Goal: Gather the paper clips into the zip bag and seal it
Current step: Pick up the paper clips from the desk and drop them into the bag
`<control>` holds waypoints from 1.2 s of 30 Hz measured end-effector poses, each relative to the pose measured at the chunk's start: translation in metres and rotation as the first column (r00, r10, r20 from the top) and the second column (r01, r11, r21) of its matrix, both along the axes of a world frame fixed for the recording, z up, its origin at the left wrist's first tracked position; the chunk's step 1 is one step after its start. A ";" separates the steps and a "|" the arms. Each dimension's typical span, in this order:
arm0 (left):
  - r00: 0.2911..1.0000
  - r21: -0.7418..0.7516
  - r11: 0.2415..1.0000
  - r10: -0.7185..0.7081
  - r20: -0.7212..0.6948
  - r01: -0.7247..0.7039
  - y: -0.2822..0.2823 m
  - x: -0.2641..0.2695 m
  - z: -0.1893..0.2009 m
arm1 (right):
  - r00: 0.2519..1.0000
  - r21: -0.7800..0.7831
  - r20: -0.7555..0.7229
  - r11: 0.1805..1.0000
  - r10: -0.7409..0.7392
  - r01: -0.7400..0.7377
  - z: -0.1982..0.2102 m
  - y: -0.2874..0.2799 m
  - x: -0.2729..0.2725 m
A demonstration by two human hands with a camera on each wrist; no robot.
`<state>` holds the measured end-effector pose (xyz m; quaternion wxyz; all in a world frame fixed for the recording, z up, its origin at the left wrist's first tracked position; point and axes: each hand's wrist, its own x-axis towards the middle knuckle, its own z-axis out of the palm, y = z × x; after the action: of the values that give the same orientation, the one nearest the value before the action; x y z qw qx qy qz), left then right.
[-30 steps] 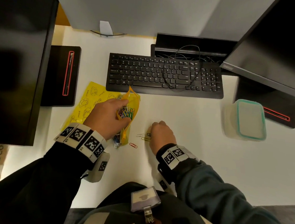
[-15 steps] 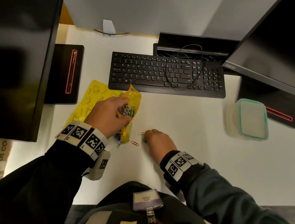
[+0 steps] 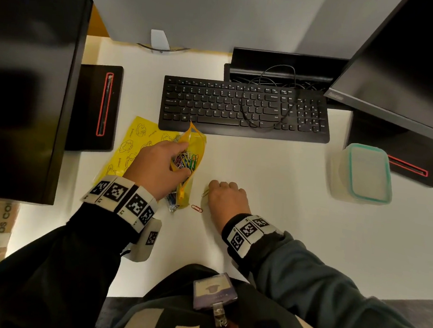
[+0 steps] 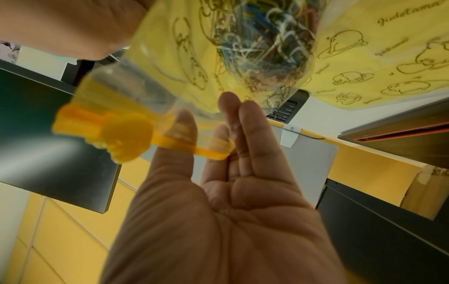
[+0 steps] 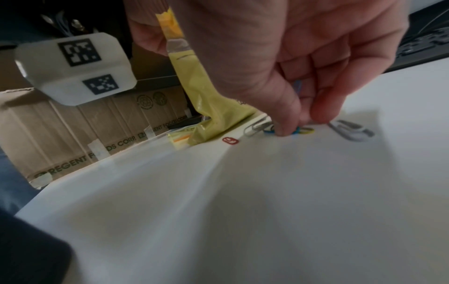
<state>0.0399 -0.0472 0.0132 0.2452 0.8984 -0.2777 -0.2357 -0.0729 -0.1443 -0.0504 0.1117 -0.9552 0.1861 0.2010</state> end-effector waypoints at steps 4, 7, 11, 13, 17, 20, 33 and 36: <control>1.000 0.008 1.000 0.009 -0.005 -0.009 -0.001 0.000 0.000 | 0.999 -0.005 -0.033 1.000 0.019 -0.019 0.001 0.000 0.002; 1.000 0.010 1.000 0.012 -0.011 -0.012 -0.001 0.000 0.000 | 0.996 0.006 -0.062 0.998 0.069 -0.068 0.001 0.000 0.002; 1.000 0.005 1.000 0.015 -0.013 -0.015 -0.001 0.001 -0.001 | 0.993 0.030 -0.022 0.993 0.115 -0.114 0.002 0.000 0.000; 1.000 0.004 1.000 0.017 -0.016 -0.017 0.000 0.002 0.000 | 0.989 0.045 0.006 0.988 0.151 -0.151 0.000 -0.006 0.000; 1.000 0.005 1.000 0.009 -0.001 -0.009 0.002 0.003 0.000 | 0.953 0.036 0.099 0.957 0.285 -0.289 0.003 -0.012 0.005; 1.000 0.004 1.000 0.002 0.013 -0.003 0.003 0.002 0.000 | 0.911 -0.042 0.119 0.919 0.394 -0.392 -0.006 -0.017 0.009; 1.000 -0.003 1.000 0.003 0.004 -0.003 0.003 0.004 0.001 | 0.957 0.077 -0.035 0.956 0.288 -0.284 0.009 -0.007 0.032; 1.000 -0.006 1.000 0.011 -0.002 -0.011 0.004 0.005 0.003 | 0.995 0.218 0.089 0.974 0.049 -0.068 0.010 -0.021 0.025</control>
<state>0.0453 -0.0427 0.0160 0.2494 0.8990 -0.2730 -0.2346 -0.0475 -0.1658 -0.0406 0.2189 -0.9495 0.1296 0.1837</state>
